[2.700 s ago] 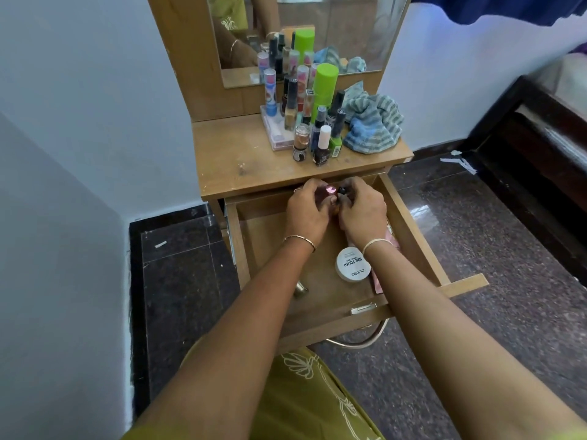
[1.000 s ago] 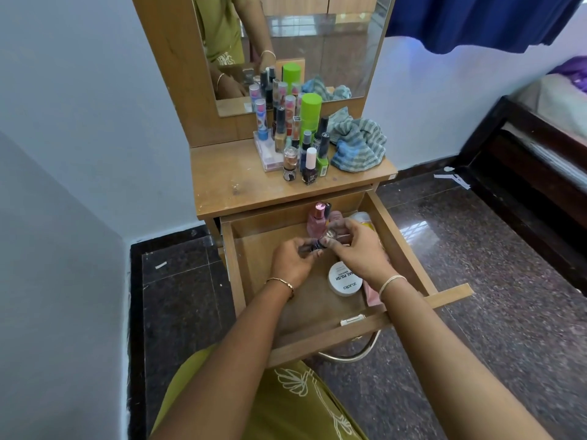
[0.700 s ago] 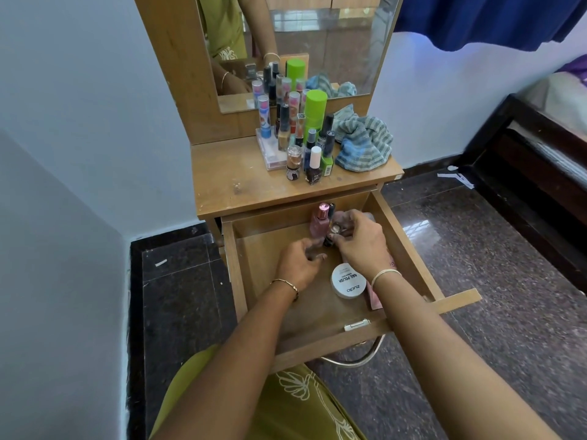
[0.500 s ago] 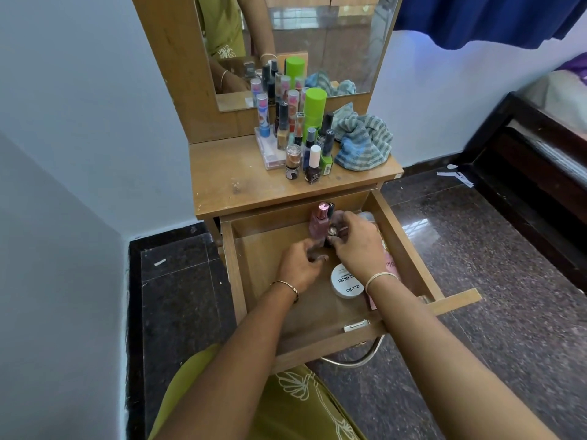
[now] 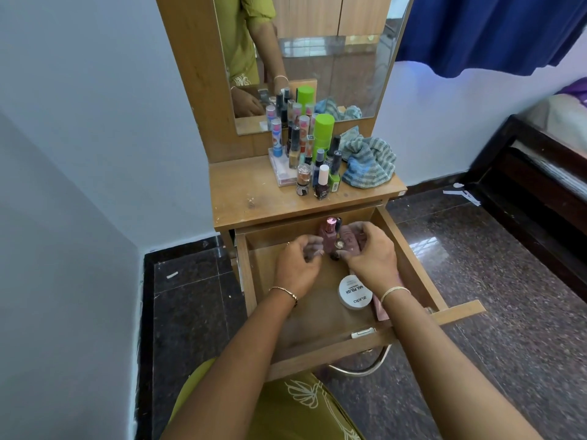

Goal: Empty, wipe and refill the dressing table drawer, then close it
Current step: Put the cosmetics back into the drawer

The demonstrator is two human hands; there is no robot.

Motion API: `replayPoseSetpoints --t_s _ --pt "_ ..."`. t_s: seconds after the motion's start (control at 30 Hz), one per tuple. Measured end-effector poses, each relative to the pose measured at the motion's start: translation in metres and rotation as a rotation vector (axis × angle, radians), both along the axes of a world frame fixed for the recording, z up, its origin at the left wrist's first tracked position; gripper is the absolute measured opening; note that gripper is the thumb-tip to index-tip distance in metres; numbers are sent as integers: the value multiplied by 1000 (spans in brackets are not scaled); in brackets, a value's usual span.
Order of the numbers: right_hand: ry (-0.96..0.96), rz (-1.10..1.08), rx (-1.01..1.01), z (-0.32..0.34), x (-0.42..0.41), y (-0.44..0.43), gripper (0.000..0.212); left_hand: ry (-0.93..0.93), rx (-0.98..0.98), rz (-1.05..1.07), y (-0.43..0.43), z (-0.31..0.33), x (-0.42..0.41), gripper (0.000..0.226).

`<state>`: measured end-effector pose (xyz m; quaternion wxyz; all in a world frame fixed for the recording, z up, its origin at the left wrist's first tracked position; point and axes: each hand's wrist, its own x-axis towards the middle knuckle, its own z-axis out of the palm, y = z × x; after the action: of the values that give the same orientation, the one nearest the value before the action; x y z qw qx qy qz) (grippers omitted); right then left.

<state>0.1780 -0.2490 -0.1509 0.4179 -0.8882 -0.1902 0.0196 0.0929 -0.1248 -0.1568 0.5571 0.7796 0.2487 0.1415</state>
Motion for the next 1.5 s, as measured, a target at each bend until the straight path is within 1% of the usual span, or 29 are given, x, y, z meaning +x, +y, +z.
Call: replayPoseSetpoints --t_s 0.1,0.2,0.23,0.3,0.37,0.47,0.57,0.67,0.8,0.93,1.0,1.1,1.2,1.27,1.33,1.4,1.5 --pt "-54 -41 81 14 -4 0 47 -110 106 103 8 22 -2 10" --pt "-155 -64 193 29 -5 12 43 -215 209 216 22 46 2 5" --pt "-194 -58 210 35 -5 18 42 -226 258 247 28 54 5 8" --pt "-288 -32 192 46 -1 31 43 -221 361 274 41 67 15 22" --pt "-352 4 145 55 4 45 48 -202 415 240 52 76 24 36" --pt "-438 32 53 64 11 60 52 -152 496 108 60 84 36 45" --pt "-503 46 -22 69 15 66 45 -114 538 40 62 86 44 44" --pt "-505 54 -52 72 17 68 34 -84 580 55 62 82 46 35" --pt "-494 109 -28 74 17 67 20 -118 572 72 62 81 43 33" --pt "-479 158 -44 75 14 63 16 -116 608 100 61 82 41 27" --pt "-467 164 -9 77 13 61 15 -112 596 108 59 81 39 25" --pt "-481 145 73 80 8 54 15 -165 510 128 55 80 32 27" --pt "-506 123 170 80 -1 39 20 -262 373 163 47 77 17 36" --pt "-478 107 263 76 -10 23 22 -279 289 181 40 72 6 40" --pt "-413 77 331 67 -20 4 26 -279 227 176 32 63 -5 35" --pt "-330 57 334 55 -29 -14 27 -246 198 158 22 51 -14 32" --pt "-239 79 264 41 -32 -33 24 -161 163 118 11 36 -22 31"
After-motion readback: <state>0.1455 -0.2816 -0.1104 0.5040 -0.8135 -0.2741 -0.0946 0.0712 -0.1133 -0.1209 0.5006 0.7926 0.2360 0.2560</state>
